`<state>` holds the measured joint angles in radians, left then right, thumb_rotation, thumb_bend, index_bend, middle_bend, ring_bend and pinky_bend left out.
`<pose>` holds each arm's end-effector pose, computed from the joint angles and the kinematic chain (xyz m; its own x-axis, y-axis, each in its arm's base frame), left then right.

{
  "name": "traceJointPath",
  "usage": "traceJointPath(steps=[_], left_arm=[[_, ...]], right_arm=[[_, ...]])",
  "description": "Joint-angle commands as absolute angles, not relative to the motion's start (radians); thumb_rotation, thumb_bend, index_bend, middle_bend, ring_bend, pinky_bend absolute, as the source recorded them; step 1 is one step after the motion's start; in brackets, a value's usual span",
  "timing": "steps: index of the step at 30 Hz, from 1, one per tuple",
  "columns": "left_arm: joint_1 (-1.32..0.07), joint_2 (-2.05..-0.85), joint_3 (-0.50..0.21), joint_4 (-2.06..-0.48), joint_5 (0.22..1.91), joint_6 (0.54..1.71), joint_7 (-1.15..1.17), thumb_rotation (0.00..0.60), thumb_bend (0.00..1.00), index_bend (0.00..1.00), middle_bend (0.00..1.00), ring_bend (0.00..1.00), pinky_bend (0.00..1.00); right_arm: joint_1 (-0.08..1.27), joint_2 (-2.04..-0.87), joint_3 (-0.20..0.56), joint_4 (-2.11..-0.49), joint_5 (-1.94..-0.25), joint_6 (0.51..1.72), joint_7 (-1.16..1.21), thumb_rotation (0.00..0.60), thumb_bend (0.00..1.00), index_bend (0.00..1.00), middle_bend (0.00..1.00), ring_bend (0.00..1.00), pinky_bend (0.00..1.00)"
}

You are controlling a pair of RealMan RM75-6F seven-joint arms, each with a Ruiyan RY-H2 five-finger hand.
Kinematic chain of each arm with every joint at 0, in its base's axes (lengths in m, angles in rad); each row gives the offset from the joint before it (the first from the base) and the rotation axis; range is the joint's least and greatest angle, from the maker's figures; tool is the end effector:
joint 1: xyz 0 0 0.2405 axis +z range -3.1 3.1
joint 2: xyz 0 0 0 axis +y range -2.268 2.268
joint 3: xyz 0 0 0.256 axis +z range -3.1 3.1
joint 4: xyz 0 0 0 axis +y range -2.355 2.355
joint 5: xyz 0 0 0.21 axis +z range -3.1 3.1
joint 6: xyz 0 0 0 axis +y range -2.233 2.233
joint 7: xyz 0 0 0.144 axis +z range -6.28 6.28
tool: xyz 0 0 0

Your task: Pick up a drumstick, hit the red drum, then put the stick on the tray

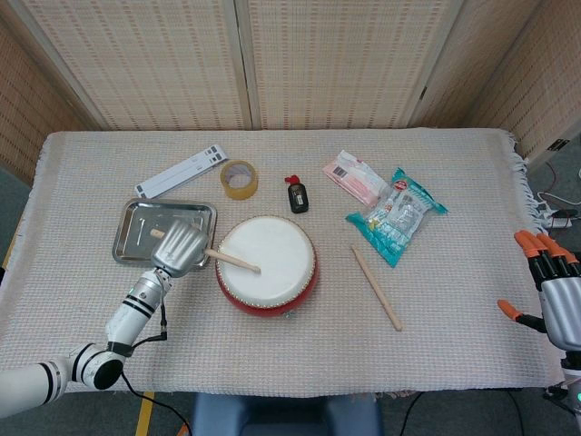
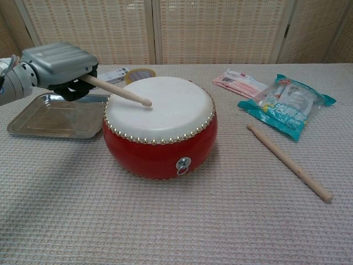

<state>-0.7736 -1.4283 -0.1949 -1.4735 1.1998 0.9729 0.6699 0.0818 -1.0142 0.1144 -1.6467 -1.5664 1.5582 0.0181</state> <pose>-0.1433 0.3694 0.0310 0.7669 -0.0399 0.6406 0.5608 -0.4439 -0.6989 -0.2918 -0.1916 0.2034 0.4337 0.1371 0.8905 -0.8914 -0.0792 0.4463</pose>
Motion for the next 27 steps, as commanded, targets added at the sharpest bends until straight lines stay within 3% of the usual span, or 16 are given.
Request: traceJointPath(steps=[1,9,20,27], left_arm=[[-0.795,-1.433,-0.179,-1.476,1.145,0.98,0.796,0.6,0.83,1.0,1.0,1.0,1.0],[-0.762,-1.401,-0.282,-1.597,1.013,0.986,0.545,0.6,0.81,1.0,1.0,1.0,1.0],[-0.822,-1.457,-0.196,-1.483,1.012,1.005,0.742,0.6,0.81,1.0,1.0,1.0,1.0],[-0.818,-1.434,-0.231,-1.537,0.988,1.047,0.697,0.6,0.81,1.0,1.0,1.0,1.0]], right_arm=[[0.081,-1.014,0.113,-1.646,-1.568,1.561,0.02,0.6,0.09,0.05,0.09,0.04,0.2],[0.074,-1.016,0.109,-1.638,-1.564,1.57,0.032,0.6,0.09,0.05,0.09,0.04,0.2],[0.075,-1.016,0.108,-1.63,-1.548,1.56,0.04,0.6,0.09,0.05,0.09,0.04,0.2],[0.077,-1.018,0.108,-1.622,-1.55,1.562,0.049,0.6,0.09,0.05,0.09,0.04,0.2]])
